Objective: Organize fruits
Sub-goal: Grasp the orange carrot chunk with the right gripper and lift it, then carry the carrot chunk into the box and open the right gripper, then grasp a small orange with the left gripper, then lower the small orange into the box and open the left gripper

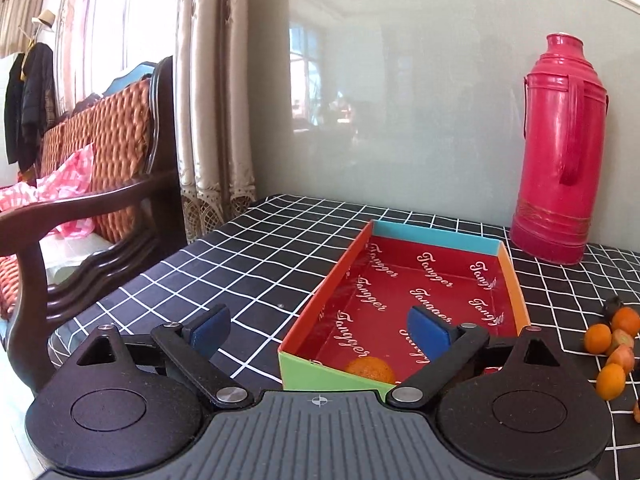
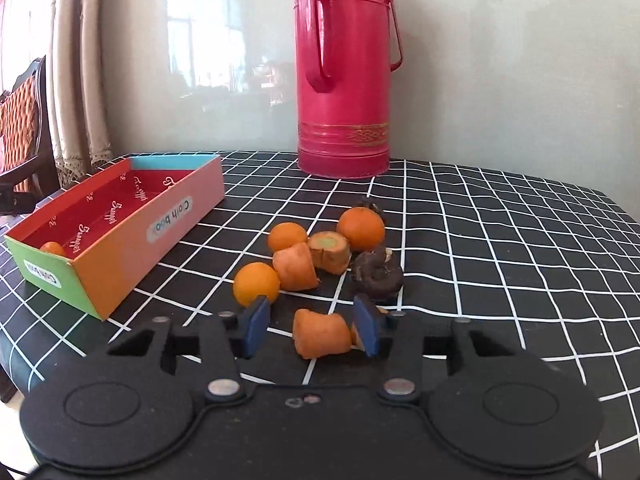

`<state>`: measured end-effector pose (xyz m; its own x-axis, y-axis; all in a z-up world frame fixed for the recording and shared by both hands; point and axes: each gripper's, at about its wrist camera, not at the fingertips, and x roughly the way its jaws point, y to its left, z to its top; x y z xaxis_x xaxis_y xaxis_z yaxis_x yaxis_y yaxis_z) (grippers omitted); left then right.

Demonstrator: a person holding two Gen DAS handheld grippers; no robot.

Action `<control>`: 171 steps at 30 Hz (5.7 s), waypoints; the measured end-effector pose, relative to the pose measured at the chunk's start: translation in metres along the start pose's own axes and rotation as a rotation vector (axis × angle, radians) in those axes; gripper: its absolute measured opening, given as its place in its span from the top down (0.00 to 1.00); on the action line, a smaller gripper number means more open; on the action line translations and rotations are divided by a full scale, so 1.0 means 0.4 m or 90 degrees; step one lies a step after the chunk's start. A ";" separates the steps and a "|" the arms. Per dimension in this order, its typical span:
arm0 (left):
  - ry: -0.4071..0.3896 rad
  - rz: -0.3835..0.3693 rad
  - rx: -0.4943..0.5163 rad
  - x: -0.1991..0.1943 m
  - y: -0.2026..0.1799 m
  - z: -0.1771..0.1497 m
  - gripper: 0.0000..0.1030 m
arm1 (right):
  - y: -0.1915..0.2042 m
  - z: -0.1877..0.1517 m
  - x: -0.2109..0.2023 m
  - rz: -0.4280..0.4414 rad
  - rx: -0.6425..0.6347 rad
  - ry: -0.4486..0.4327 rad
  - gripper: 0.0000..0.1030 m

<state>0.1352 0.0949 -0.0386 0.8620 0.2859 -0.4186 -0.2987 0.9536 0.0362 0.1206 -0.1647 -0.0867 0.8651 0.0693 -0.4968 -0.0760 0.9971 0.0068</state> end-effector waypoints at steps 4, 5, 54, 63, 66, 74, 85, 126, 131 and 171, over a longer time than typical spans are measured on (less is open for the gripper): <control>0.007 -0.003 -0.002 0.004 -0.007 -0.002 0.08 | -0.003 -0.017 0.013 0.013 0.014 0.035 0.61; 0.005 -0.003 0.000 0.003 -0.009 -0.002 0.08 | -0.011 -0.017 0.019 0.017 0.030 0.043 0.63; 0.002 0.057 -0.053 -0.006 0.106 -0.016 0.00 | 0.017 -0.022 0.030 -0.013 0.064 0.021 0.80; 0.008 0.077 -0.086 -0.002 0.150 -0.016 0.00 | 0.183 0.082 -0.041 0.130 -0.014 -0.098 0.80; 0.012 0.087 -0.092 0.002 0.171 -0.021 0.00 | 0.270 0.113 -0.015 0.193 -0.042 -0.094 0.80; 0.020 0.104 -0.110 0.005 0.222 -0.027 0.00 | 0.374 0.090 0.054 0.216 -0.081 -0.038 0.77; -0.030 0.039 -0.045 -0.035 0.115 -0.018 0.00 | 0.158 0.087 -0.159 -0.039 -0.061 -0.244 0.06; 0.060 -0.334 0.234 -0.019 -0.487 -0.122 0.69 | -0.230 -0.040 -0.182 -0.251 0.192 -0.155 0.06; 0.017 -0.308 0.219 -0.032 -0.456 -0.103 0.69 | -0.216 -0.036 -0.180 -0.237 0.180 -0.155 0.06; 0.022 -0.012 0.004 0.027 -0.107 -0.004 0.00 | -0.059 0.000 -0.085 -0.107 0.105 -0.085 0.06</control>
<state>0.1566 0.0571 -0.0462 0.8526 0.2647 -0.4506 -0.2797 0.9595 0.0344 0.0929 -0.1905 -0.0699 0.9174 -0.1051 -0.3838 0.1464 0.9860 0.0800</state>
